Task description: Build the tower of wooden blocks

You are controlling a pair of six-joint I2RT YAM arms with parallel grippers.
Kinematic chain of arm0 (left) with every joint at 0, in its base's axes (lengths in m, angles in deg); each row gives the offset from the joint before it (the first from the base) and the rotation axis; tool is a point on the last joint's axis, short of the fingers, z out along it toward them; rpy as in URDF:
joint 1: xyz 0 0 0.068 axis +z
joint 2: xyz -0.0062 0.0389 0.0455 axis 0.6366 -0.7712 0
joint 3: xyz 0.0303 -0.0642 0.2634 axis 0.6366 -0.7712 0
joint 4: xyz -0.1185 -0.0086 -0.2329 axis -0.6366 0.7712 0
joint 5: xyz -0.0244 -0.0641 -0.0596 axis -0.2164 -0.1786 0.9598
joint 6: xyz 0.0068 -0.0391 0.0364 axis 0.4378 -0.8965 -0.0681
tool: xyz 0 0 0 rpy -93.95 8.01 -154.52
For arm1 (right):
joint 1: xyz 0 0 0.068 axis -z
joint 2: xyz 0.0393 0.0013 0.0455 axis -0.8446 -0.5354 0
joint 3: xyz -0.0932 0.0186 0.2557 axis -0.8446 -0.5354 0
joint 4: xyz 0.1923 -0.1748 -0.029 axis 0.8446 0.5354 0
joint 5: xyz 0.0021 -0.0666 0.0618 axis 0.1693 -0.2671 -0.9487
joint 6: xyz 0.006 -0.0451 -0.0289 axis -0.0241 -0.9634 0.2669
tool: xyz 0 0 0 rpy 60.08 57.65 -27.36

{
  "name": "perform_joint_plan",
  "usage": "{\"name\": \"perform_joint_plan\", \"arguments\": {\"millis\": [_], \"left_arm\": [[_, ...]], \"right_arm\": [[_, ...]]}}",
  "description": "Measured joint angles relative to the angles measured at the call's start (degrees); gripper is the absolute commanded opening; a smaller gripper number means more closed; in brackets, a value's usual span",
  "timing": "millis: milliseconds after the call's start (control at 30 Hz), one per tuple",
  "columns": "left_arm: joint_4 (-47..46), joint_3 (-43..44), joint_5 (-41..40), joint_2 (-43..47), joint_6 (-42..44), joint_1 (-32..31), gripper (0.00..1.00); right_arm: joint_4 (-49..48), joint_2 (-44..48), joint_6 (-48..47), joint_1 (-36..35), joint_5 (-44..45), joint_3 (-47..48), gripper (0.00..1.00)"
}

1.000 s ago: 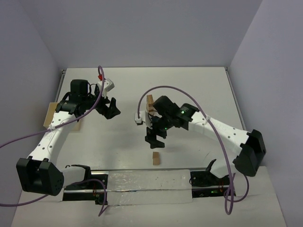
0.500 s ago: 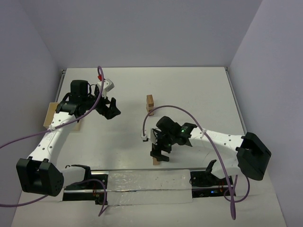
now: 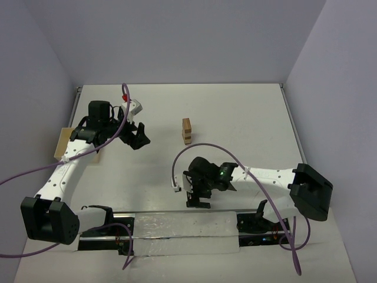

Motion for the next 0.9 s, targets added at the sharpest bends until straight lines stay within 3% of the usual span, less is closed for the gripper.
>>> {"name": "perform_joint_plan", "arguments": {"millis": [233,900], "left_arm": [[0.0,-0.33,-0.01,0.0,0.02,0.0,0.99],[-0.37,-0.35,-0.01,-0.39,0.06,0.0,0.99]], "right_arm": [[-0.32,-0.82,-0.26,-1.16,1.89,-0.05,1.0],[-2.91,-3.74,2.11,-2.34,3.31,-0.35,0.87]]}}
